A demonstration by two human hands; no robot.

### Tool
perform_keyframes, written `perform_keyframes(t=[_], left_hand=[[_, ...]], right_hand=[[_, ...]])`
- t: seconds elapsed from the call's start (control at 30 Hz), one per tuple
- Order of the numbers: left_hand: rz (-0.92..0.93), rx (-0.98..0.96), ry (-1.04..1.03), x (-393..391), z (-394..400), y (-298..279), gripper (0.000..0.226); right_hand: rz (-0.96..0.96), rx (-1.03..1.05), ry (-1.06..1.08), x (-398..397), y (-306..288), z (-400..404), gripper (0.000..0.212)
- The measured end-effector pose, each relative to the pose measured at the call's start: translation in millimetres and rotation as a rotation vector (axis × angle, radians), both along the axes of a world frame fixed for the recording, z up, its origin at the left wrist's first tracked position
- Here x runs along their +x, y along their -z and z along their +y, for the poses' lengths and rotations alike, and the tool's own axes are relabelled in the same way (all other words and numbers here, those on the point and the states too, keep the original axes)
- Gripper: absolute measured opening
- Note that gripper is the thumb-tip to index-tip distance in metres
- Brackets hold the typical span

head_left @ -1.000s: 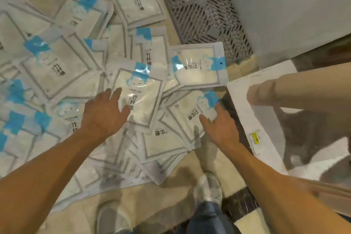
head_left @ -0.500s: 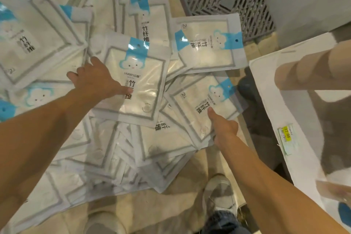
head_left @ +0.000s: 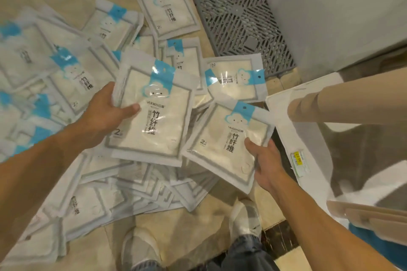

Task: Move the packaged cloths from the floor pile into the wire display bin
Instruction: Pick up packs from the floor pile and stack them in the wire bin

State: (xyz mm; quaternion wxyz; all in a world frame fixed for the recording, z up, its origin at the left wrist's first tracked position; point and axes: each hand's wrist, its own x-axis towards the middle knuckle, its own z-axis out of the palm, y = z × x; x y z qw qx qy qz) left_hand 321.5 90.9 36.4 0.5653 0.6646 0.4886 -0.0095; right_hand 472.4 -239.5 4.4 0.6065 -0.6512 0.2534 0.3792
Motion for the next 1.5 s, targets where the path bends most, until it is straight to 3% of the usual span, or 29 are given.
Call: perform_keyframes(t=[0.23,0.43,0.7,0.9,1.07,1.23,1.37,1.5], left_hand=[[-0.130,-0.100,-0.210,-41.6,45.1,-174.3,0.027],[-0.189,-0.112,-0.385,-109.7,76.5,-388.7,0.032],[-0.312,-0.070,-0.606,-252.6,61.0,-663.1,0.031],[-0.462,0.083,-0.832,-371.4,4.8,-808.3,0.038],[-0.559,0.185,-1.100,-459.7,-93.4,-883.1,0.034],[-0.586,0.303,-1.417,-517.7,-226.1,-910.8,0.033],[-0.568,0.359,-1.619,-547.2,-338.2,-914.4,0.037],[-0.566,0.380,-1.768,-569.1,-439.9,-910.4,0.030]], right_hand=[[-0.046,0.074,-0.229,36.1,-174.6,68.3,0.043],[-0.079,0.160,-0.463,36.5,-396.9,138.9,0.029],[-0.177,0.251,-0.810,-45.5,-691.2,224.9,0.034],[-0.222,0.414,-1.060,-131.3,-840.9,265.3,0.031],[-0.234,0.536,-1.306,-211.8,-916.2,281.0,0.022],[-0.164,0.674,-1.621,-295.2,-953.5,266.7,0.059],[-0.134,0.746,-1.793,-364.6,-958.6,227.3,0.034],[-0.069,0.782,-1.971,-431.9,-955.7,177.1,0.026]])
